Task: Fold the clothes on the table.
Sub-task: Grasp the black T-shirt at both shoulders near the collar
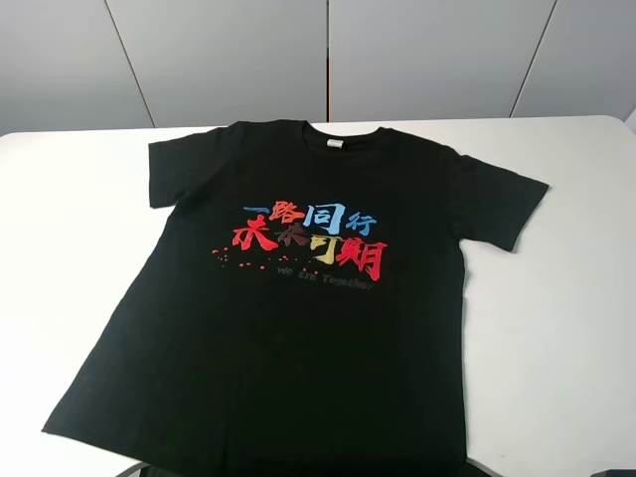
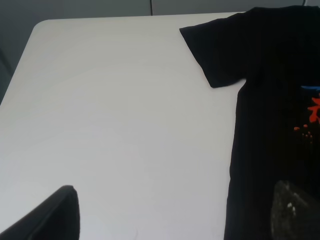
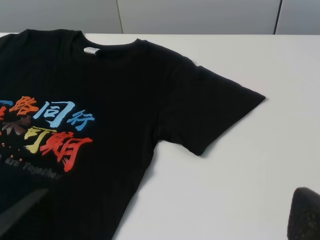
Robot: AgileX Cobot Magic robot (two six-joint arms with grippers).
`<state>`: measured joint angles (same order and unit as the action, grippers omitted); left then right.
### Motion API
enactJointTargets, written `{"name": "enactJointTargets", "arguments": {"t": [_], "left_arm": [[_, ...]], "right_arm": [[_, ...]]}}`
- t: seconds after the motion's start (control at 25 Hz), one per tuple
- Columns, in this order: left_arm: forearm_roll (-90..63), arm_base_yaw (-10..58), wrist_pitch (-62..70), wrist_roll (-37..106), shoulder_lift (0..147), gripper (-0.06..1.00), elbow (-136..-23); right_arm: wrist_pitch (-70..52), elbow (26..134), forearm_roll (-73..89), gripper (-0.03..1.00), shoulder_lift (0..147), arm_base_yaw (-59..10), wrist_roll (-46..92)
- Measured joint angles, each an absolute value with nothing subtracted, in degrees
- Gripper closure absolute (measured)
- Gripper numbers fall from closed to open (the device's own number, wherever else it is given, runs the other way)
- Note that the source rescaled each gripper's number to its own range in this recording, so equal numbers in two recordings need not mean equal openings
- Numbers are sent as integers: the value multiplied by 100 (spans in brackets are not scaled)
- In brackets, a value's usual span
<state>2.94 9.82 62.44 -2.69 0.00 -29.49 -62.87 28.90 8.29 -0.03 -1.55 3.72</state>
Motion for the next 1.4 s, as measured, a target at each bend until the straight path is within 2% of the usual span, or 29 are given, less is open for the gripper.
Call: {"name": "enactJointTargets", "arguments": {"t": [1.24,1.4], "left_arm": [[305,982,6234,-165,0,-6,-2949],[317,982,6193,106,208,-6,-3355]], "right_arm": [[-6287,2890,970,-3,-3,-155,384],[-6329,3151,970,-3,132,-155,384]]}}
